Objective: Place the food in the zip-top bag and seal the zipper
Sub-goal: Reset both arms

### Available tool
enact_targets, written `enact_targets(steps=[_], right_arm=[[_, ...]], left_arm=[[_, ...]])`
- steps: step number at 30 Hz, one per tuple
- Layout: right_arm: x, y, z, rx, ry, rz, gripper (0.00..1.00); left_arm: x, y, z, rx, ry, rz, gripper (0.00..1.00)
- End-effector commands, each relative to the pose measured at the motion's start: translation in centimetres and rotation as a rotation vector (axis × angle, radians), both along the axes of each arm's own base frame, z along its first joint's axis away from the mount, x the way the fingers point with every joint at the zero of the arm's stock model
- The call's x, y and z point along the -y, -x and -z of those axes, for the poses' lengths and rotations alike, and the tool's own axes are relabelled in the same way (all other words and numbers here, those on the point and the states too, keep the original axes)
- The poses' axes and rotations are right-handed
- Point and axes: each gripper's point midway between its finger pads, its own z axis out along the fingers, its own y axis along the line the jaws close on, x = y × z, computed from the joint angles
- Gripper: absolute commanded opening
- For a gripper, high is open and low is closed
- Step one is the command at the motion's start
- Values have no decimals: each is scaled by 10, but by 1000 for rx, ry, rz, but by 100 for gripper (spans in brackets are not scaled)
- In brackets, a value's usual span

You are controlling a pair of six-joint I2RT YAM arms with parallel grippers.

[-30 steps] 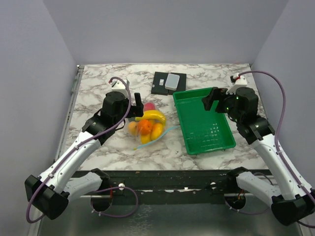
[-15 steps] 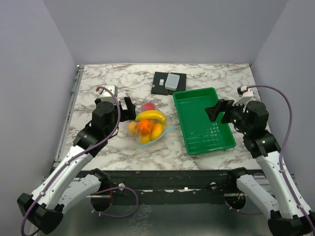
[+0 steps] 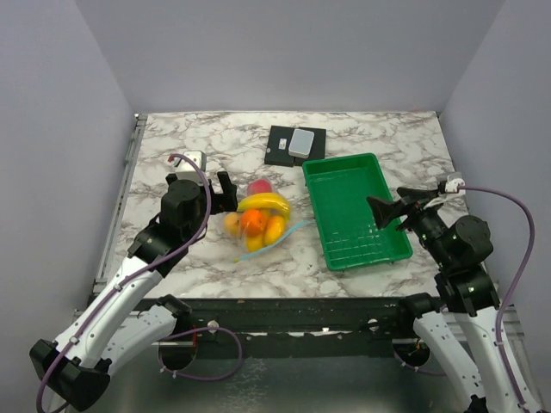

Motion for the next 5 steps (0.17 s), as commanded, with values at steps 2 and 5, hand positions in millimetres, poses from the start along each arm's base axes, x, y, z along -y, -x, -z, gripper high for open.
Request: enact_targets(steps=[2, 5], right_arm=[[-5, 4, -4, 43, 8, -35, 100], [-6, 2, -3, 39, 10, -40, 100]], left_arm=[[3, -1, -3, 17, -12, 27, 99], [6, -1, -4, 14, 0, 38, 99]])
